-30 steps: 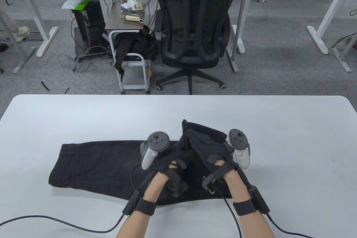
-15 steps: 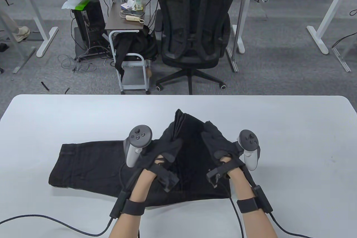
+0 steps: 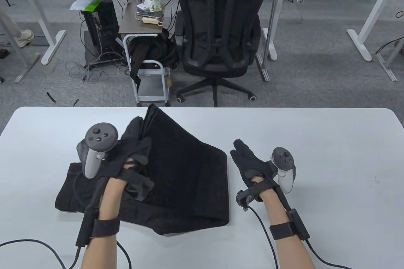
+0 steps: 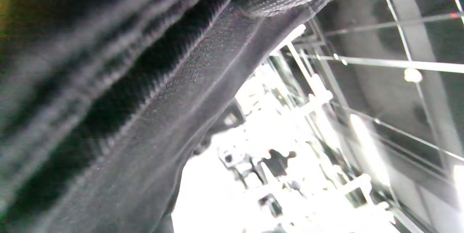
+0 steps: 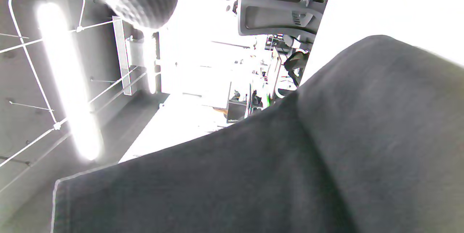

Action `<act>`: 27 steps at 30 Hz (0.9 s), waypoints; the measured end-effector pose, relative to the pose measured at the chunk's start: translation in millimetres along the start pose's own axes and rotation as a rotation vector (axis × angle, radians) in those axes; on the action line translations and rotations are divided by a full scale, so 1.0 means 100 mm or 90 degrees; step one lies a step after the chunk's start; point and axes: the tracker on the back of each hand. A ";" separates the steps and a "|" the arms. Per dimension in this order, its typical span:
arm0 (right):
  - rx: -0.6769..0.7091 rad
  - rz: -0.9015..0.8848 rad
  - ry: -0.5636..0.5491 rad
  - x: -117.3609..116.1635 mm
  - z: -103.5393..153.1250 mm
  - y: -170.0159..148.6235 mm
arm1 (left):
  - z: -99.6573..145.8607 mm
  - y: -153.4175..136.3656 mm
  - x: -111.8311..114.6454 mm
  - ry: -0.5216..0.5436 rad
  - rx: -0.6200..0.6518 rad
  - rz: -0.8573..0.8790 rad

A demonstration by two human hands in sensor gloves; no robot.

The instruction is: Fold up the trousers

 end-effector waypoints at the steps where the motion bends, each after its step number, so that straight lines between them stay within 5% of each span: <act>1: 0.000 0.001 0.001 0.00 0.00 0.00 | 0.00 -0.04 -0.08 0.008 -0.011 -0.001; 8: -0.015 0.016 0.006 -0.02 -0.03 -0.08 | -0.03 -0.69 -0.66 0.048 -0.152 0.016; 14: -0.026 0.018 0.013 -0.02 -0.04 -0.13 | -0.07 -1.25 -0.94 0.086 -0.274 -0.019; 27: -0.043 0.033 0.029 -0.05 -0.08 -0.24 | -0.20 -1.85 -0.95 0.102 -0.379 -0.266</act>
Point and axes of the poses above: the tracker on the back of each hand, its own y axis roughly to the thumb side, its own z axis roughly from the fingertips to the wrist, x = y × z, and after that the axes turned 9 degrees about z, right-handed
